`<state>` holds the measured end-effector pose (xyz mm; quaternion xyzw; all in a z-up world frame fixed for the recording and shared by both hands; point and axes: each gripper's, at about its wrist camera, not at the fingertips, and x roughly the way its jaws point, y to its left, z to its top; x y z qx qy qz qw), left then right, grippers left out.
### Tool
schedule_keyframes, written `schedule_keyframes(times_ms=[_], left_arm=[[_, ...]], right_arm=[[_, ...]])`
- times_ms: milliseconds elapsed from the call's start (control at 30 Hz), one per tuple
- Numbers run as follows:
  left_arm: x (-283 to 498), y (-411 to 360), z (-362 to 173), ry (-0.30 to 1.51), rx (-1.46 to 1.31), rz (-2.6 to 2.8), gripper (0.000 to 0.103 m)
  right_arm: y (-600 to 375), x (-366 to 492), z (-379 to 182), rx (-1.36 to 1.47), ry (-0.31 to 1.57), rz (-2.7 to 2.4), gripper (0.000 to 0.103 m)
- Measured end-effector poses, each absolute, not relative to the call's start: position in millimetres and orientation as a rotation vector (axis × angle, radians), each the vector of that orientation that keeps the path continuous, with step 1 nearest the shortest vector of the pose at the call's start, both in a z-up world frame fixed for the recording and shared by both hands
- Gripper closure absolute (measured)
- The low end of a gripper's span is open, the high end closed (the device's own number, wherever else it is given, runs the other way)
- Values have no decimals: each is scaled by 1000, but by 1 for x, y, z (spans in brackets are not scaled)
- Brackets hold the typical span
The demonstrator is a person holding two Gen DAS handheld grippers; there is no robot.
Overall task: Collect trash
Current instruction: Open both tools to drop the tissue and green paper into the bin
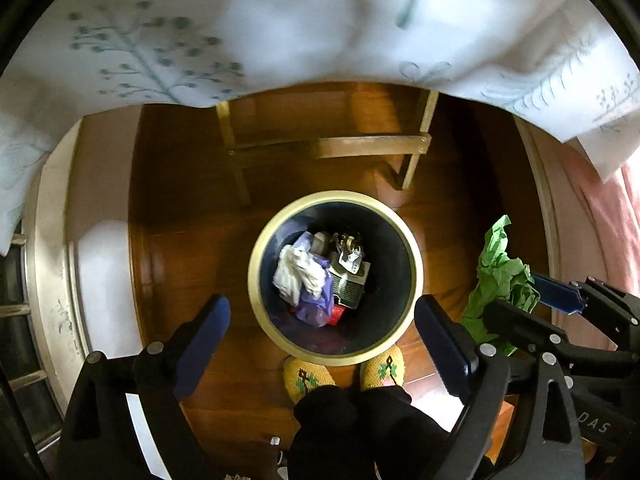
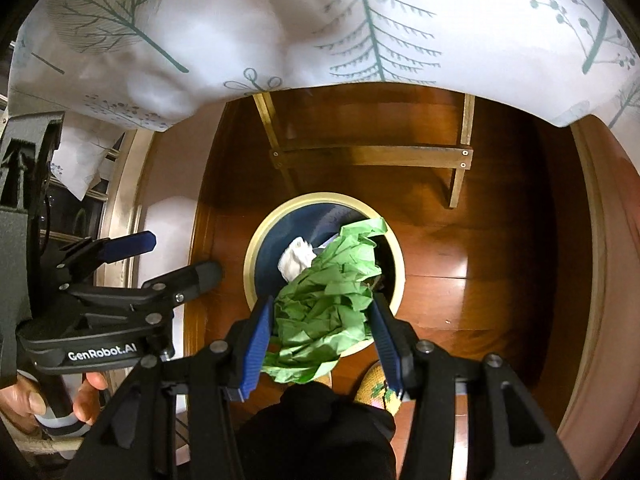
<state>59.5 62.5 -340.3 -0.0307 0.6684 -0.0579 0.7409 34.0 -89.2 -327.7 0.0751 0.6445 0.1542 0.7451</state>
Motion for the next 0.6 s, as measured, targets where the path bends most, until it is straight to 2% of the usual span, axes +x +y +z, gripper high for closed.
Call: schedule_keyframes(times_ms=[433, 500, 600], left_arm=[[35, 115, -292, 1427, -194, 34, 11], [34, 118, -285, 1414, -198, 42, 11], [34, 119, -274, 1401, -201, 46, 11]], right_arm=[[-58, 40, -304, 131, 1402, 398, 52], [-54, 42, -298, 132, 1386, 401, 50], [-50, 43, -290, 138, 1369, 394, 42]])
